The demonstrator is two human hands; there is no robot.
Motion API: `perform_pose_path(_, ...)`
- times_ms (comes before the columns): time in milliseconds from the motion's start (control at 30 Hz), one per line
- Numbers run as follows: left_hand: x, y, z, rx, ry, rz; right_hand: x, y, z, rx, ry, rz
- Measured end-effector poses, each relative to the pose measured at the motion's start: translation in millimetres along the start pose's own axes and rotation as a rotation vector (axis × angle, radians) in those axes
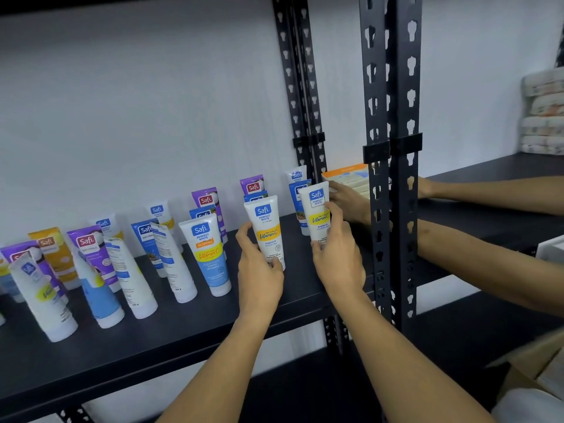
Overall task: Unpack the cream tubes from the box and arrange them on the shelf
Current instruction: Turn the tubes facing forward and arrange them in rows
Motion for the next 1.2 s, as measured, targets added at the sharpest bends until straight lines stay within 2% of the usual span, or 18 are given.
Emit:
perform_pose_path(600,1,0,-1,0.004,0.008,0.012,0,-2,1,-0.025,0.002,0.013)
perform_pose_path(867,5,-5,2,0.042,-0.065,0.074,5,-5,3,-0.027,-0.001,0.024)
perform_pose_path(1000,14,-10,11,0.171,-0.071,-0.070,3,-9,17,0.043,-0.048,0.189)
perform_pose_path(1100,17,-12,19,0.278,-0.017,-0.322,1,-10,31,0.119,-0.086,0.315)
perform_pose_path(1200,16,-13,27,0.437,0.055,-0.559,-1,-11,47,0.267,-0.113,0.452)
Point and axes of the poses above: each hand's wrist, its own z-axis away from the middle knuckle, its own y-axis out of the palm, x = y × z, the point moved 6 cm from there along -z, towards the middle knuckle, and after that the axes turned 8 degrees about -x, right-handed, at the moved point
